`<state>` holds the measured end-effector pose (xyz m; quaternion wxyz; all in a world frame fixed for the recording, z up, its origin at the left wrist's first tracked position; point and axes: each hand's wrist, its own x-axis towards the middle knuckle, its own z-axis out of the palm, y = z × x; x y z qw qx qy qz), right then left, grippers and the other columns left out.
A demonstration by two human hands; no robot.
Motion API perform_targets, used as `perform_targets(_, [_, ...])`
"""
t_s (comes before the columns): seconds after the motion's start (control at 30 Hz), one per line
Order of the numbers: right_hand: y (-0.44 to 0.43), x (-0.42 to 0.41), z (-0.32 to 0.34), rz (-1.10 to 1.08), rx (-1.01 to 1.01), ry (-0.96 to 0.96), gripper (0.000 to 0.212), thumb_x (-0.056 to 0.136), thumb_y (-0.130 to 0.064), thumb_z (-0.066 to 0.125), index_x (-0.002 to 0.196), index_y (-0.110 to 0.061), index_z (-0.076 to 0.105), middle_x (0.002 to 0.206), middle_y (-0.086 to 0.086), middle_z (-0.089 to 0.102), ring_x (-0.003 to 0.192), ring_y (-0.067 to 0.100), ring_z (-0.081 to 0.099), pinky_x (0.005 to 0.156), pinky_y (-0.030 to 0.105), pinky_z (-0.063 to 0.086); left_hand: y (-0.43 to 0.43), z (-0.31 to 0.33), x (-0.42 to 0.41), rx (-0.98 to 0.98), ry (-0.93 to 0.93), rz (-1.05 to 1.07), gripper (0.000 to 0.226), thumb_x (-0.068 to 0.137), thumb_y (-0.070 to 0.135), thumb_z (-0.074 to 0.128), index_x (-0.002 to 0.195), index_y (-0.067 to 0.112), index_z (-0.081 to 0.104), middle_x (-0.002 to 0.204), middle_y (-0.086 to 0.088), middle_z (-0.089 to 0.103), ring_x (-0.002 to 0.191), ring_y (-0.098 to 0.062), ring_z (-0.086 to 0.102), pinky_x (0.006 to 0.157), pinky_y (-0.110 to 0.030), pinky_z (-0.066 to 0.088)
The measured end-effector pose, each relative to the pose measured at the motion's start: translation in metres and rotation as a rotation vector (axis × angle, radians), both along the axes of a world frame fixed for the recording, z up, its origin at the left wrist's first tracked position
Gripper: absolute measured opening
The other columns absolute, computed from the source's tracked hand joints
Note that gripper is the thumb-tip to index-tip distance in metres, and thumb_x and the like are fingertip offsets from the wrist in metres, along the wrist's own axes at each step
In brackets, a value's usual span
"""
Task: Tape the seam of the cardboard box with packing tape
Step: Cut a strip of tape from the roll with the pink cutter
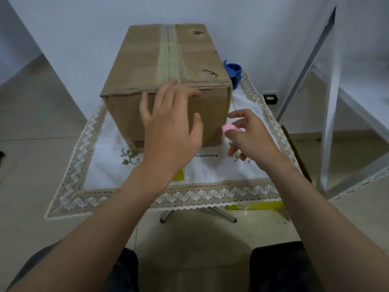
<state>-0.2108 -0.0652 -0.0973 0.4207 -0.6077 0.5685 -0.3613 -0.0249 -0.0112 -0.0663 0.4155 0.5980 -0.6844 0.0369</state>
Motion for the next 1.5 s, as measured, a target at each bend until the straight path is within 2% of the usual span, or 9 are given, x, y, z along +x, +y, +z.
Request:
perform_targets(0.1, [0.014, 0.006, 0.006, -0.006, -0.036, -0.107, 0.023, 0.096, -0.017, 0.072, 0.114, -0.022, 0.06, 0.109, 0.002, 0.07, 0.049, 0.025, 0.068, 0.038, 0.026, 0.038, 0.009, -0.005, 0.003, 0.001, 0.072, -0.112, 0.035, 0.081, 0.008, 0.051, 0.112, 0.016, 0.066, 0.11, 0.006, 0.068, 0.119, -0.02, 0.052, 0.097, -0.042, 0.045])
perform_targets(0.37, [0.039, 0.036, 0.014, 0.162, -0.253, -0.388, 0.023, 0.088, 0.002, 0.077, 0.104, -0.011, 0.066, 0.095, 0.001, 0.081, 0.07, 0.022, 0.077, 0.046, 0.027, 0.051, 0.019, -0.007, 0.028, 0.42, 0.663, -0.164, 0.014, 0.105, 0.027, 0.054, 0.095, 0.022, 0.063, 0.067, 0.006, 0.072, 0.053, -0.011, 0.055, 0.058, -0.03, 0.049])
perform_targets(0.53, [0.038, 0.053, 0.002, 0.323, -0.368, -0.389, 0.032, 0.088, 0.014, 0.071, 0.106, -0.012, 0.066, 0.103, -0.002, 0.081, 0.097, 0.016, 0.077, 0.078, 0.029, 0.062, 0.022, -0.003, 0.036, 0.461, 0.812, -0.196, 0.02, 0.106, 0.021, 0.055, 0.099, 0.006, 0.066, 0.069, 0.003, 0.073, 0.037, -0.01, 0.048, 0.039, -0.012, 0.034])
perform_targets(0.73, [0.032, 0.059, -0.001, 0.421, -0.392, -0.389, 0.037, 0.09, 0.02, 0.061, 0.121, 0.001, 0.063, 0.129, 0.013, 0.071, 0.123, 0.024, 0.069, 0.102, 0.047, 0.057, 0.018, -0.003, 0.049, 0.466, 0.828, -0.134, 0.008, 0.098, 0.012, 0.068, 0.104, 0.006, 0.067, 0.056, 0.014, 0.068, 0.039, -0.009, 0.051, 0.039, -0.013, 0.036])
perform_targets(0.93, [0.022, 0.06, 0.002, 0.364, -0.319, -0.266, 0.035, 0.095, 0.005, 0.068, 0.129, -0.004, 0.066, 0.111, 0.009, 0.07, 0.092, 0.011, 0.069, 0.076, 0.018, 0.056, 0.018, -0.007, 0.059, 0.358, 0.679, -0.209, 0.009, 0.095, 0.014, 0.074, 0.102, 0.019, 0.071, 0.085, 0.008, 0.08, 0.06, -0.016, 0.064, 0.054, -0.029, 0.057])
perform_targets(1.03, [0.023, 0.056, 0.004, 0.435, -0.248, -0.223, 0.032, 0.098, 0.002, 0.065, 0.13, -0.006, 0.067, 0.086, -0.007, 0.074, 0.062, 0.004, 0.063, 0.056, 0.014, 0.049, 0.019, -0.008, 0.06, 0.313, 0.64, -0.272, 0.014, 0.093, 0.012, 0.076, 0.099, 0.024, 0.074, 0.086, 0.009, 0.08, 0.07, -0.015, 0.072, 0.061, -0.035, 0.061])
perform_targets(1.13, [0.025, 0.055, 0.007, 0.502, -0.216, -0.231, 0.031, 0.101, 0.0, 0.061, 0.13, -0.01, 0.067, 0.086, 0.005, 0.076, 0.051, 0.011, 0.057, 0.048, 0.015, 0.042, 0.02, -0.009, 0.059, 0.289, 0.626, -0.31, 0.015, 0.091, 0.01, 0.078, 0.098, 0.023, 0.077, 0.086, 0.006, 0.081, 0.075, -0.027, 0.074, 0.063, -0.035, 0.059])
perform_targets(1.3, [0.028, 0.053, 0.009, 0.497, -0.186, -0.27, 0.03, 0.103, 0.0, 0.058, 0.129, -0.013, 0.066, 0.078, 0.0, 0.073, 0.046, 0.023, 0.047, 0.042, 0.019, 0.037, 0.022, -0.01, 0.056, 0.312, 0.727, -0.292, 0.018, 0.092, 0.009, 0.076, 0.091, 0.017, 0.06, 0.071, 0.01, 0.078, 0.05, -0.009, 0.059, 0.05, -0.024, 0.052])
perform_targets(1.5, [0.025, 0.05, 0.013, 0.412, -0.274, -0.297, 0.02, 0.102, 0.003, 0.057, 0.118, -0.005, 0.065, 0.082, 0.013, 0.065, 0.044, 0.001, 0.051, 0.045, 0.011, 0.036, 0.017, -0.005, 0.06, 0.349, 0.821, -0.123, 0.022, 0.105, 0.006, 0.044, 0.088, 0.016, 0.056, 0.077, 0.0, 0.074, 0.043, -0.012, 0.05, 0.044, -0.017, 0.04])
